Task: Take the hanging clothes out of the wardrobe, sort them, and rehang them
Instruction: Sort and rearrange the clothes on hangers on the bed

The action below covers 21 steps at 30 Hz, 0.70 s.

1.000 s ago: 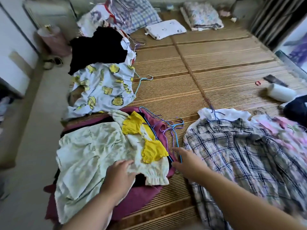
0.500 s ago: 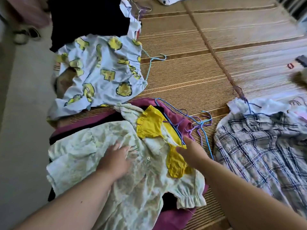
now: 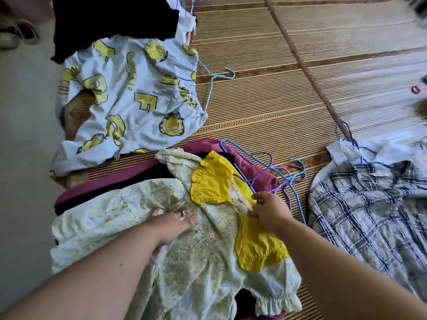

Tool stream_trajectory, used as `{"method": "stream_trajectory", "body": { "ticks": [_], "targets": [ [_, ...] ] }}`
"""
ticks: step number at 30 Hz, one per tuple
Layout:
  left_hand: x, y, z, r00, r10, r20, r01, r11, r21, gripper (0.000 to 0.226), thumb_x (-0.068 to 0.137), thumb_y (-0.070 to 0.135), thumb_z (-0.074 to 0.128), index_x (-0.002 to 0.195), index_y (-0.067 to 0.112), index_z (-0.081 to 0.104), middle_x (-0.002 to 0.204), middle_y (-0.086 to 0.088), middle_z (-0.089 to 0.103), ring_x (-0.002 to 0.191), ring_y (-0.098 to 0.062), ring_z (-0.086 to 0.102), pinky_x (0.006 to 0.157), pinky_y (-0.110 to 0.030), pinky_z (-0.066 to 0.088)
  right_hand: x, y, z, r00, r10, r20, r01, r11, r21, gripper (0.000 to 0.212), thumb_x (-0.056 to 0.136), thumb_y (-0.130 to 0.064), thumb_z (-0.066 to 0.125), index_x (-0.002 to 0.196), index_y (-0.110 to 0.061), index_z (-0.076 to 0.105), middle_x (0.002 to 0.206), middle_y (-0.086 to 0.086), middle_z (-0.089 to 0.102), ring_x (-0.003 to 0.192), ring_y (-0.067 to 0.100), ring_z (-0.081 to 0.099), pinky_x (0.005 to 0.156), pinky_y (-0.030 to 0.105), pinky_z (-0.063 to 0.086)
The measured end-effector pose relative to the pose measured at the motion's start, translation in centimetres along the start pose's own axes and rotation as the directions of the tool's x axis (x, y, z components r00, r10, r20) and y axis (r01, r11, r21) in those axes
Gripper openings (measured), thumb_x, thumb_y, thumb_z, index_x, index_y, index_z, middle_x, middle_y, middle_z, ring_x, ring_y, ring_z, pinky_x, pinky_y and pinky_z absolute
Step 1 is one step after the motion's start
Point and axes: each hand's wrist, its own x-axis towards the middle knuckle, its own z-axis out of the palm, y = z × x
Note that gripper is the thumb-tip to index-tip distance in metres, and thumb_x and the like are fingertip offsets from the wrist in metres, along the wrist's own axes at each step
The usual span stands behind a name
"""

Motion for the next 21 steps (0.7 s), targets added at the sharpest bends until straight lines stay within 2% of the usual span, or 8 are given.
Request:
{"method": "stream_trajectory", "body": {
  "ticks": [3,8,10,13,15,16,19,21],
  "targets": [
    [-1.2,0.5,0.3,0.998,0.046,-0.041,-0.037,0.979,0.198,0.081,0.085,0.071,0.038,0.15,0.026,0.02,0.158,-0.005,0.016,0.145,-0.032,-0.009,0.117,-0.039,0.006,-1.2,-0.3,-0.8,0.997,-0.045,-0.069,0.047,0.999,0.025,0.02,0.088,-0.009,0.053,0.102,-0.021,0.059,0.085,0.003,0.064,0.072,0.021,0.065,0.06,0.03,0.053],
    [-6.2,3.0,-1.0,0.947,0.197,-0.252,-0.169,0.977,0.129,0.062,0.087,0.053,0.053,0.143,0.028,0.038,0.145,-0.005,0.043,0.134,-0.027,0.037,0.108,-0.032,0.034,-5.4,-0.9,-5.0,0.98,-0.149,-0.129,0.158,0.986,0.056,0.012,0.088,-0.013,0.053,0.094,-0.021,0.059,0.08,0.003,0.066,0.071,0.024,0.067,0.068,0.04,0.054],
    [-9.1,5.1,-2.6,0.841,0.315,-0.439,-0.293,0.949,0.118,0.056,0.085,0.043,0.059,0.137,0.028,0.046,0.138,-0.004,0.048,0.125,-0.024,0.043,0.103,-0.032,0.038,-7.7,-1.2,-7.5,0.967,-0.195,-0.162,0.205,0.978,0.045,0.014,0.087,-0.014,0.055,0.09,-0.027,0.059,0.076,0.001,0.065,0.066,0.023,0.065,0.065,0.035,0.053],
    [-13.6,9.0,-5.1,0.577,0.476,-0.664,-0.437,0.867,0.24,0.054,0.079,0.03,0.068,0.131,0.026,0.052,0.131,-0.007,0.047,0.12,-0.027,0.042,0.101,-0.036,0.037,-11.4,-1.6,-11.1,0.951,-0.246,-0.19,0.266,0.96,0.086,0.025,0.087,-0.01,0.058,0.09,-0.035,0.056,0.073,-0.005,0.063,0.059,0.014,0.061,0.056,0.024,0.046],
    [-17.0,11.7,-6.5,0.443,0.544,-0.713,-0.456,0.821,0.343,0.058,0.077,0.022,0.072,0.131,0.025,0.052,0.137,-0.011,0.041,0.122,-0.031,0.04,0.101,-0.041,0.037,-14.3,-1.5,-13.8,0.935,-0.298,-0.19,0.319,0.944,0.088,0.027,0.087,-0.009,0.059,0.09,-0.036,0.056,0.071,-0.01,0.061,0.057,0.008,0.059,0.053,0.02,0.044],
    [-18.3,12.9,-7.1,0.422,0.573,-0.703,-0.446,0.806,0.389,0.062,0.078,0.021,0.072,0.135,0.027,0.049,0.143,-0.011,0.036,0.127,-0.032,0.036,0.104,-0.044,0.035,-15.5,-1.3,-15.0,0.925,-0.331,-0.187,0.347,0.936,0.059,0.028,0.087,-0.01,0.06,0.089,-0.038,0.056,0.07,-0.012,0.061,0.056,0.006,0.059,0.053,0.019,0.044],
    [-22.9,16.5,-7.4,0.506,0.615,-0.605,-0.392,0.789,0.474,0.06,0.091,0.034,0.056,0.145,0.036,0.03,0.156,-0.001,0.021,0.143,-0.026,0.015,0.113,-0.053,0.02,-20.3,0.0,-19.3,0.892,-0.401,-0.209,0.409,0.913,-0.004,0.028,0.086,-0.012,0.06,0.094,-0.039,0.06,0.071,-0.015,0.064,0.055,-0.001,0.059,0.053,0.014,0.045],
    [-25.5,18.6,-6.7,0.594,0.6,-0.536,-0.365,0.795,0.485,0.049,0.097,0.041,0.04,0.144,0.041,0.027,0.154,0.005,0.028,0.144,-0.022,0.014,0.113,-0.056,0.011,-22.8,1.4,-21.8,0.873,-0.426,-0.238,0.438,0.899,-0.001,0.027,0.087,-0.011,0.062,0.103,-0.032,0.065,0.073,-0.014,0.065,0.054,-0.002,0.059,0.057,0.012,0.047]
  ]
}}
